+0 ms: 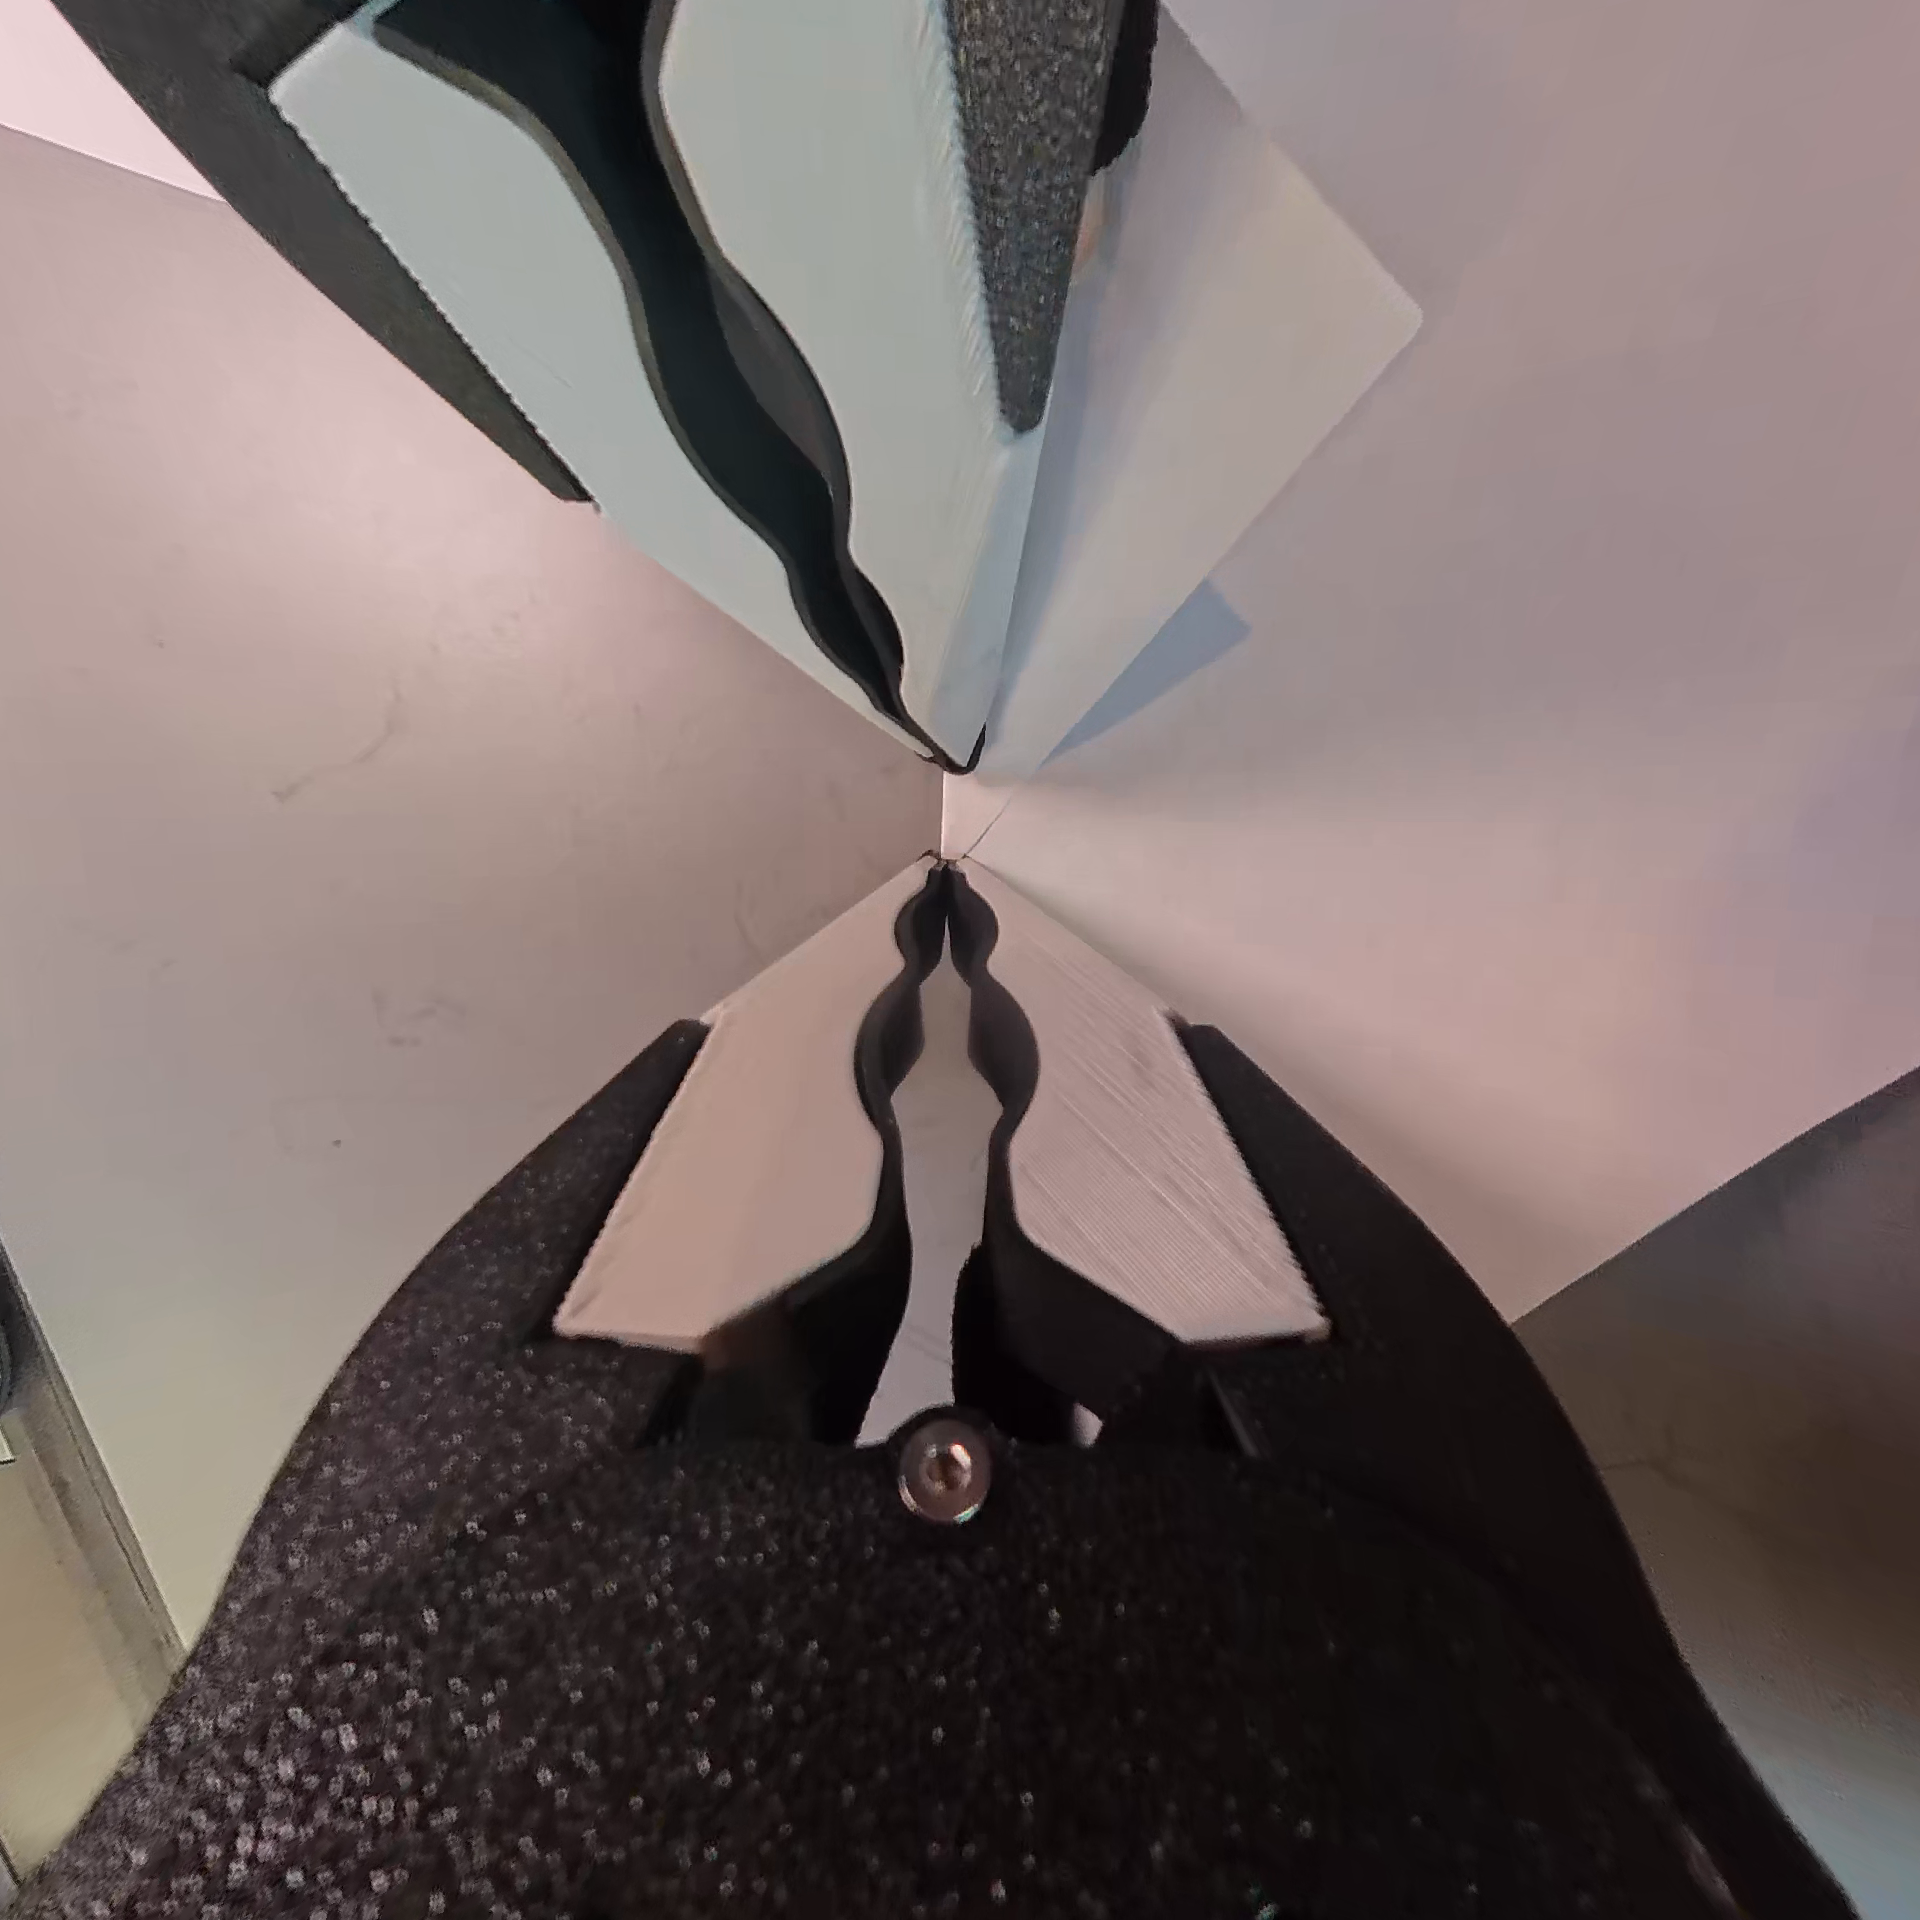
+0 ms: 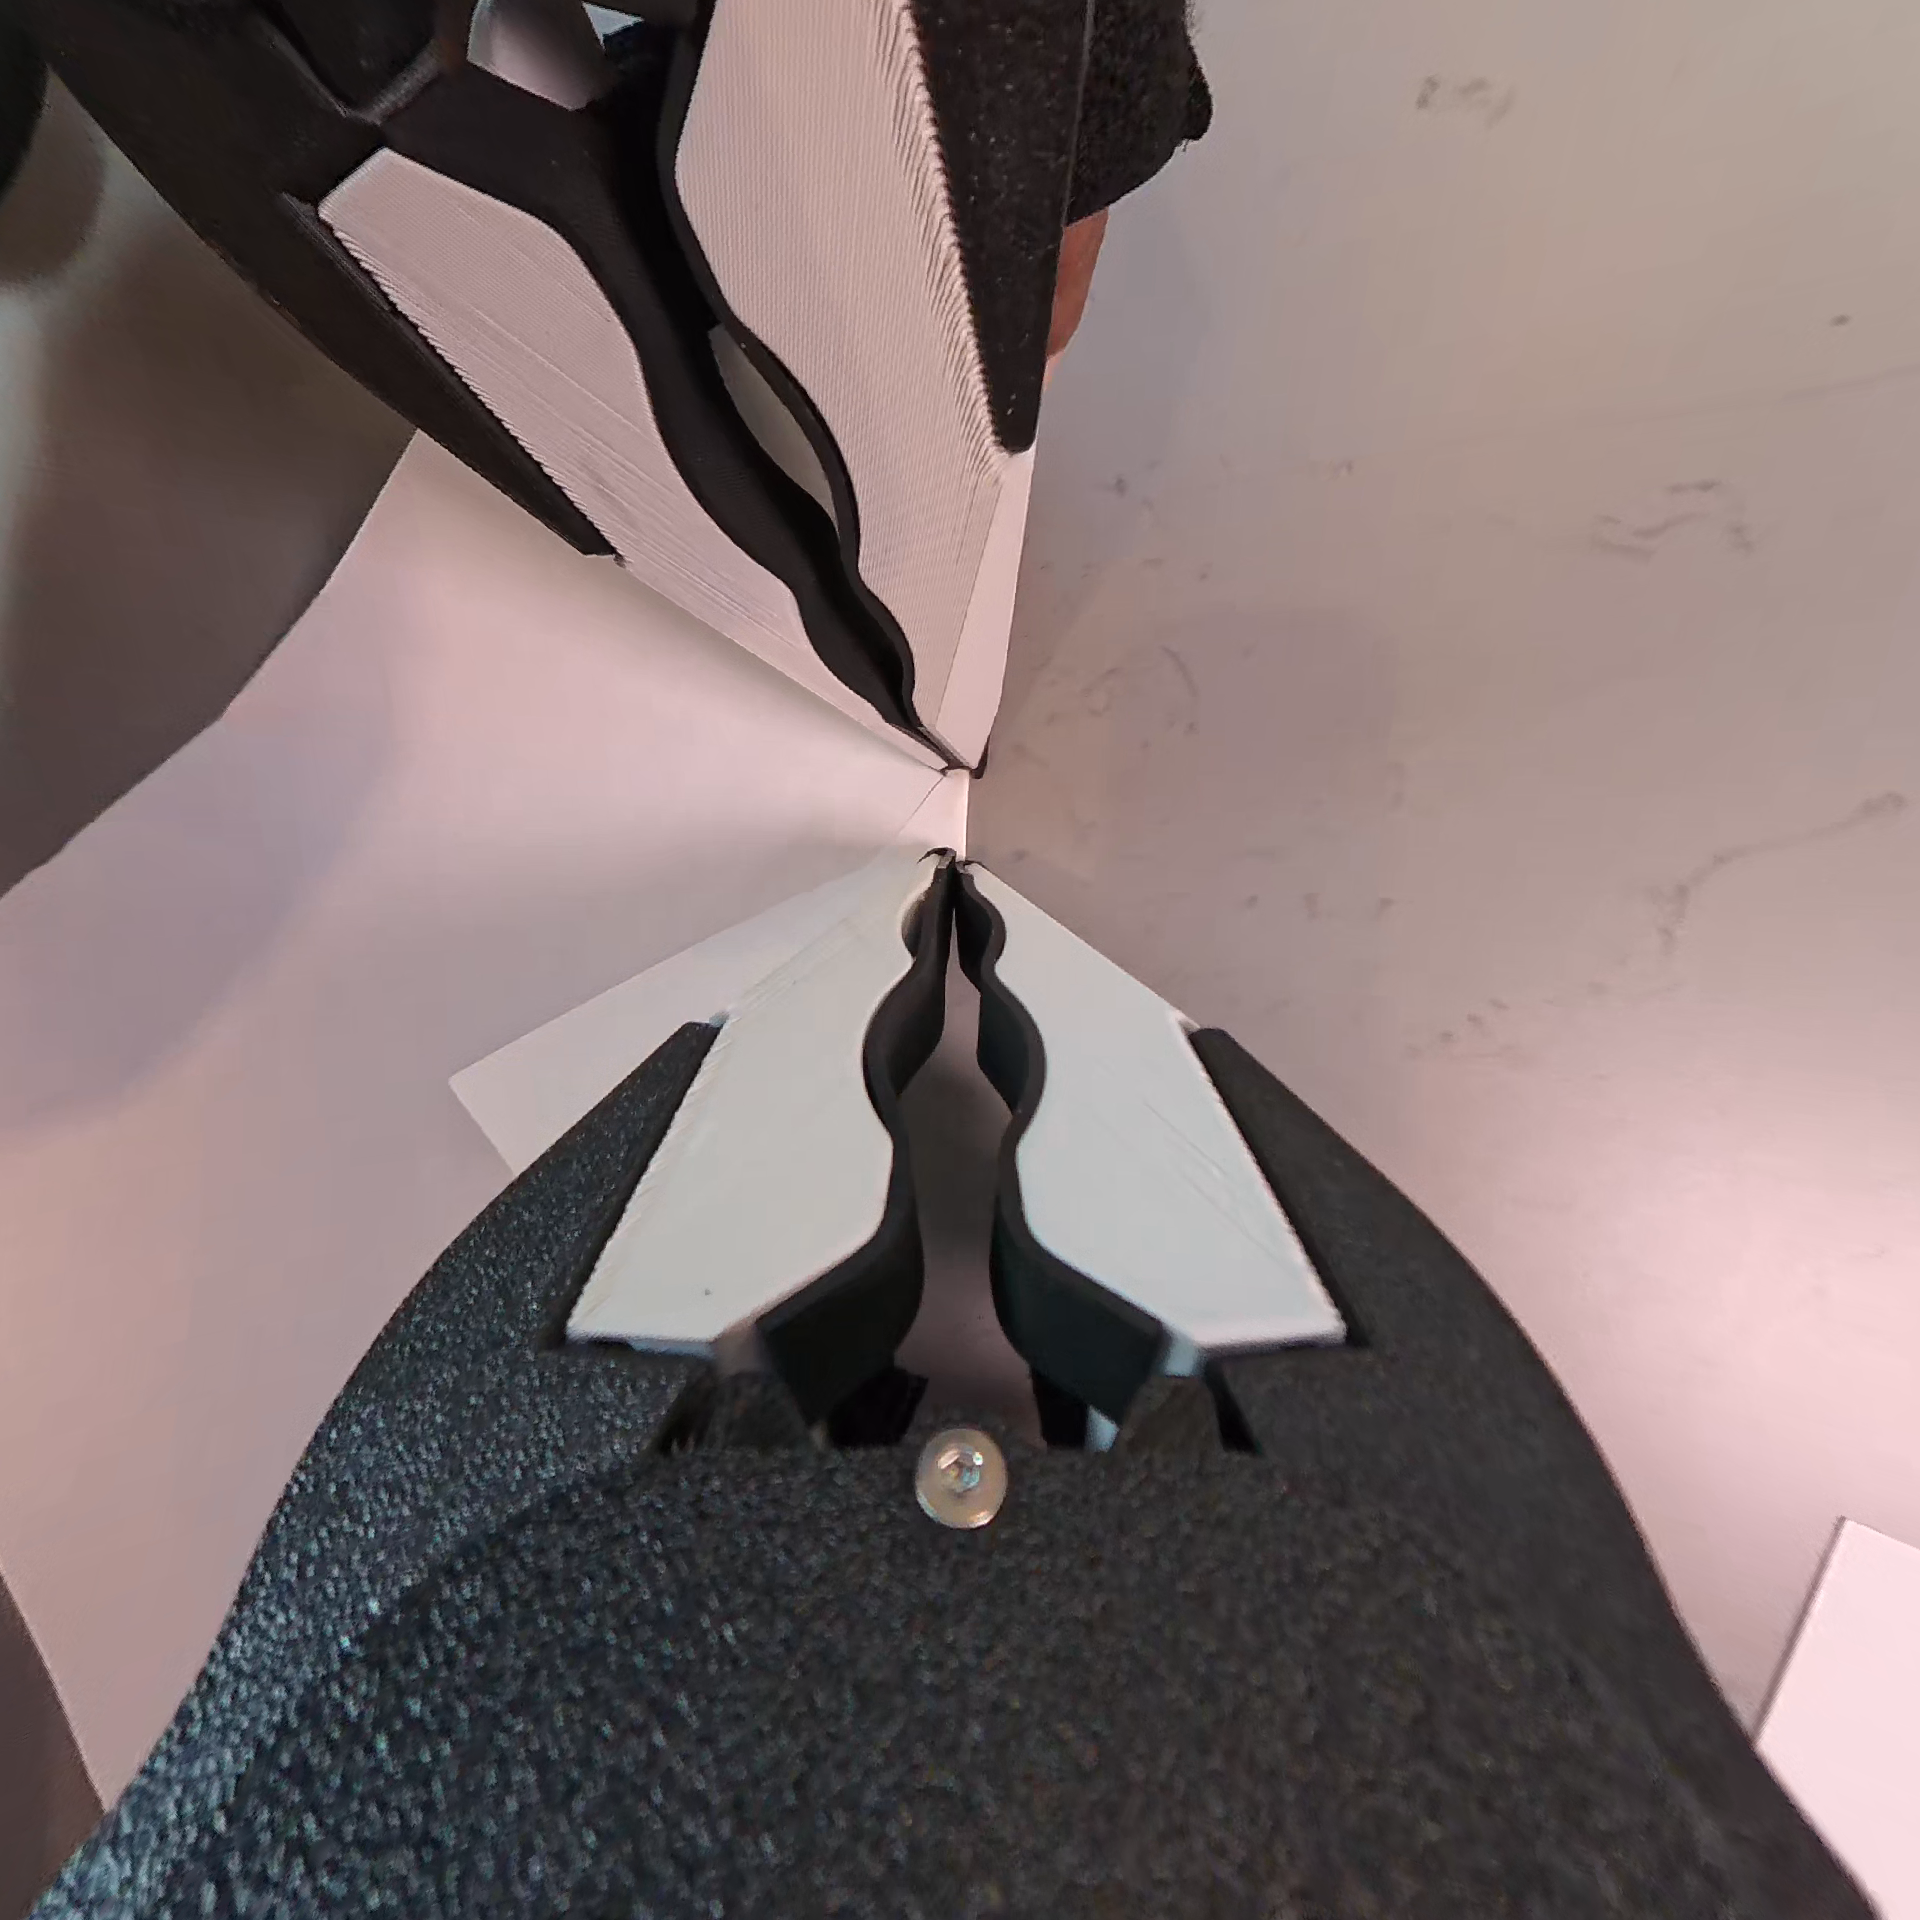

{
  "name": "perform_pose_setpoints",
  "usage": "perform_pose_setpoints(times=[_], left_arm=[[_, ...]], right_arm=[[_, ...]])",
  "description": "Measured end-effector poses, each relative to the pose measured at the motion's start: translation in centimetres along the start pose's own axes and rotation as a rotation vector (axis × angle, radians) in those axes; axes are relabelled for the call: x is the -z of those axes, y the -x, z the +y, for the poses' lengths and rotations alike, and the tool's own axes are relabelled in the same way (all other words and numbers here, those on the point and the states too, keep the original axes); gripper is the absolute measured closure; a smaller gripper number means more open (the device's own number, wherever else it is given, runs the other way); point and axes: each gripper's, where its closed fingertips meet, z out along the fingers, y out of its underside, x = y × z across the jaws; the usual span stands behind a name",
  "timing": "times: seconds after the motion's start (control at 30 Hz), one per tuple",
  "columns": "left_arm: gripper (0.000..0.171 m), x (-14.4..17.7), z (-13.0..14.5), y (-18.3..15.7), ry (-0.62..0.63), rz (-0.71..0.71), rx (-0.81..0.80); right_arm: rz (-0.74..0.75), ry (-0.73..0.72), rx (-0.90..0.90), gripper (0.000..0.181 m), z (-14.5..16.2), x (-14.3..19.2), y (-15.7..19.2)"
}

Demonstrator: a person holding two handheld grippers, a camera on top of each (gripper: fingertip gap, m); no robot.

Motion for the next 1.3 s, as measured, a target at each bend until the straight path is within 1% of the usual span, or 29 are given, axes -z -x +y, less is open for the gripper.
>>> perform_pose_setpoints(times=[0.13,0.23,0.33,0.43,0.5,0.63,0.83,0.97,1.07,1.3], left_arm=[[0.171,0.0,0.0,0.0,-0.001,-0.006,0.009],[0.171,0.0,0.0,0.0,-0.002,-0.011,0.007],[0.171,0.0,0.0,0.0,-0.005,-0.014,0.013],[0.171,0.0,0.0,0.0,-0.007,-0.017,0.018],[0.171,0.0,0.0,0.0,-0.008,-0.020,0.023],[0.171,0.0,0.0,0.0,-0.024,-0.019,0.042],[0.171,0.0,-0.1,0.0,-0.026,-0.003,0.057],[0.171,0.0,-0.2,0.0,-0.058,0.013,0.135],[0.171,0.0,-0.2,0.0,-0.085,0.012,0.180],[0.171,0.0,-0.2,0.0,-0.094,-0.002,0.238]], right_arm=[[0.011,-0.037,-0.016,0.181,-0.1,0.1,0.0],[-0.010,-0.098,-0.058,0.181,-0.4,1.0,0.0],[-0.028,-0.109,-0.095,0.178,0.4,2.3,-0.2],[-0.072,-0.125,-0.108,0.177,1.0,2.8,0.9],[-0.060,-0.117,-0.071,0.175,1.3,2.6,1.7],[0.016,-0.092,0.029,0.175,1.4,2.0,2.4],[0.166,-0.019,0.183,0.175,2.2,1.7,1.7],[0.217,-0.006,0.284,0.175,2.3,1.5,1.8],[0.234,0.001,0.342,0.175,2.3,1.5,1.8],[0.240,0.014,0.434,0.175,2.2,1.4,2.0]])
